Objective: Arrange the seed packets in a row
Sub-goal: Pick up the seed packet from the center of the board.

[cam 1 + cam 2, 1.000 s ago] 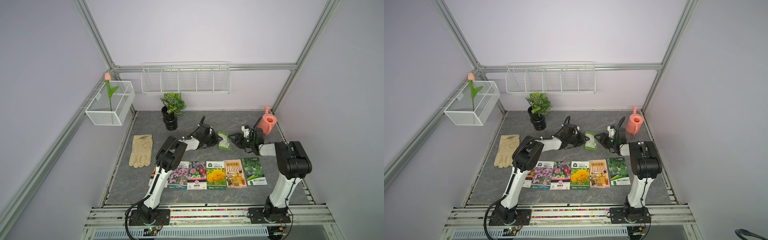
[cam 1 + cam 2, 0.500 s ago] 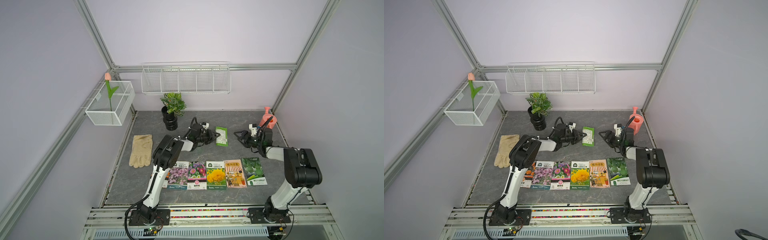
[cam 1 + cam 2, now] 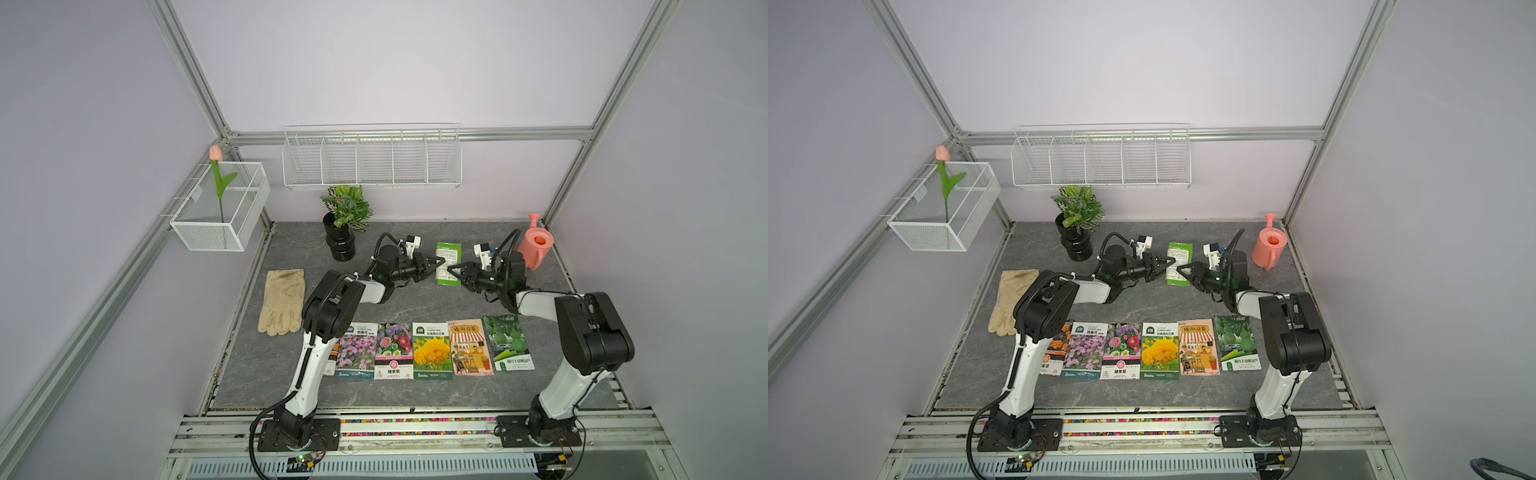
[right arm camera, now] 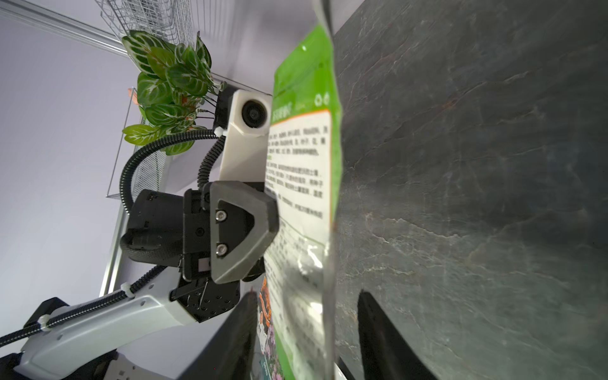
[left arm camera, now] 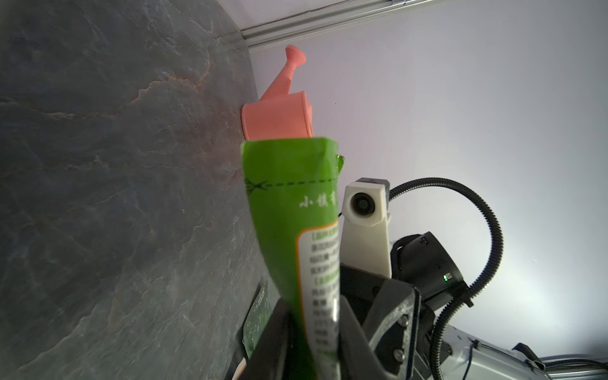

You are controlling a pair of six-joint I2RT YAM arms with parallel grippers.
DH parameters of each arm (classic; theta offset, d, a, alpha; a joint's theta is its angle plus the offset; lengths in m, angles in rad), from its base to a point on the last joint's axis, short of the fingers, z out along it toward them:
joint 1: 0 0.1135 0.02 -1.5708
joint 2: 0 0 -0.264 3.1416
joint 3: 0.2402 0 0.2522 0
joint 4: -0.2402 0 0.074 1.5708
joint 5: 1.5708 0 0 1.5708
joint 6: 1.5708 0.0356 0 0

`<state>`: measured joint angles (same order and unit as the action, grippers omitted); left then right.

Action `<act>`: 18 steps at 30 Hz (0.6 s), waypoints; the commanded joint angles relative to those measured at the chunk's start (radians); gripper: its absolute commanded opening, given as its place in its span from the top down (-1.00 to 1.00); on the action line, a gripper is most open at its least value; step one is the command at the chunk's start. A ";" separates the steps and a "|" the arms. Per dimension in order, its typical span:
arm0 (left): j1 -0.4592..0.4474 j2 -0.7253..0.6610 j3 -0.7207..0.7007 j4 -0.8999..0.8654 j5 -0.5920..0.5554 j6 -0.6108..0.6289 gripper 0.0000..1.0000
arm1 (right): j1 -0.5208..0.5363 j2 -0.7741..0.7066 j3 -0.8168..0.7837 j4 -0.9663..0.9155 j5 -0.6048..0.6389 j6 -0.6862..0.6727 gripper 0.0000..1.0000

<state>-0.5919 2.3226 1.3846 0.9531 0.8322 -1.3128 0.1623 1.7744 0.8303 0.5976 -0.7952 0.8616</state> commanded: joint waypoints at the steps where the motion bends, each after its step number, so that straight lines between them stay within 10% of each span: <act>1: -0.003 -0.025 -0.007 0.058 0.014 -0.038 0.44 | 0.002 0.000 -0.011 0.031 -0.007 0.009 0.81; 4: -0.001 -0.047 -0.023 -0.004 -0.007 0.007 0.10 | 0.008 -0.050 -0.008 -0.053 0.005 -0.050 0.86; 8: 0.017 -0.143 -0.068 -0.273 -0.062 0.169 -1.00 | 0.061 -0.184 0.042 -0.457 0.172 -0.349 0.86; 12: 0.048 -0.270 -0.155 -0.355 -0.097 0.204 -0.99 | 0.196 -0.294 0.105 -0.742 0.583 -0.621 0.86; 18: 0.051 -0.402 -0.193 -0.471 -0.098 0.218 -0.99 | 0.353 -0.354 0.015 -0.681 1.064 -0.740 0.86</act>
<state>-0.5392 1.9709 1.2179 0.5514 0.7479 -1.1267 0.4702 1.4242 0.9058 -0.0212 -0.0826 0.2714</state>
